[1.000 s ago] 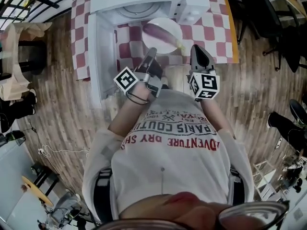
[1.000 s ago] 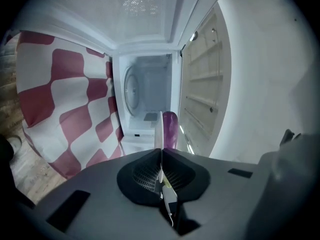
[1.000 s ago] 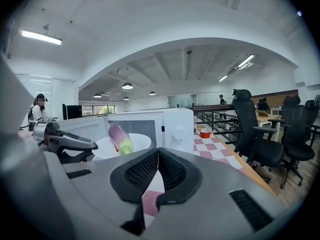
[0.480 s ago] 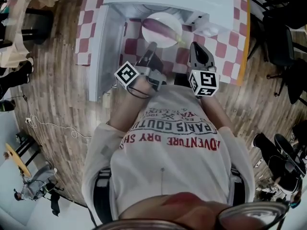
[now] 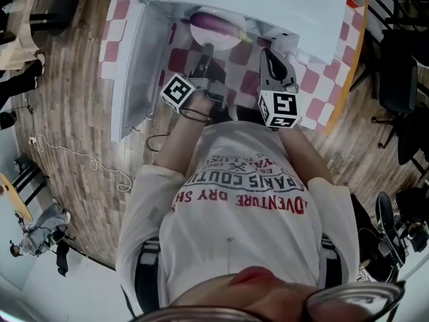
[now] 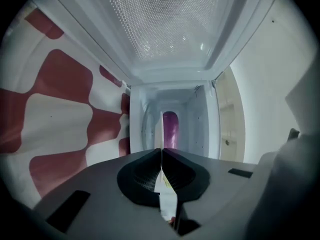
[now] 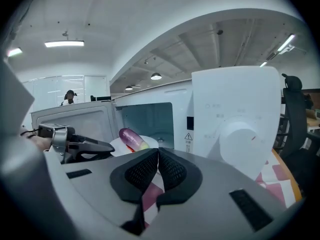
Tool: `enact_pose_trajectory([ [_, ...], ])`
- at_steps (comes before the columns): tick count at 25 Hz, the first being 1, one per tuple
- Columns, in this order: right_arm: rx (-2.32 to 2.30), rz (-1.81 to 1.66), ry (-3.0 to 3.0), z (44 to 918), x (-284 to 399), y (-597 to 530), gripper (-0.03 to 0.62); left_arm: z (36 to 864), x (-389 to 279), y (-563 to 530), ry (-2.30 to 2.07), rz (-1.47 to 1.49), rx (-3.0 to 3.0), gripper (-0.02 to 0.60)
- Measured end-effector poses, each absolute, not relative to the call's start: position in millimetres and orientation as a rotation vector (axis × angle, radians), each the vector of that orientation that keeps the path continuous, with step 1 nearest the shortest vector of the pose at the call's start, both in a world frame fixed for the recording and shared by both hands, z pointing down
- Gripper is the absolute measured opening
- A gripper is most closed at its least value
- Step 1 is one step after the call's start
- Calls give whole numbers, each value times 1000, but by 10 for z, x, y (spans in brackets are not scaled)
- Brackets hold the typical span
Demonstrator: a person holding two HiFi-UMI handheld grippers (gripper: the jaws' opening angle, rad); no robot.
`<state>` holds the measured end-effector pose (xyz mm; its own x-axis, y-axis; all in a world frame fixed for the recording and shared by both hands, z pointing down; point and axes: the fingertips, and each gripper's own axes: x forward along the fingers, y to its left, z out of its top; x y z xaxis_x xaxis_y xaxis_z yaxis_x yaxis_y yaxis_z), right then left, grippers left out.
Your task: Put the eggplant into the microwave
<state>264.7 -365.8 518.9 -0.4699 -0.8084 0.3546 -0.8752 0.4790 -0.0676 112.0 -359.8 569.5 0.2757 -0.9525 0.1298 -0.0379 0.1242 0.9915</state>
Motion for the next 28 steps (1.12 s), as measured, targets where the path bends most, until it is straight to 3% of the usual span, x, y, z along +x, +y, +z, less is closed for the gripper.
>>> enact_pose_trajectory([
  [28,1408,507,-2396,5479,2408,-3638,25,6173,1095,-4393,-1205,-768,1160,31],
])
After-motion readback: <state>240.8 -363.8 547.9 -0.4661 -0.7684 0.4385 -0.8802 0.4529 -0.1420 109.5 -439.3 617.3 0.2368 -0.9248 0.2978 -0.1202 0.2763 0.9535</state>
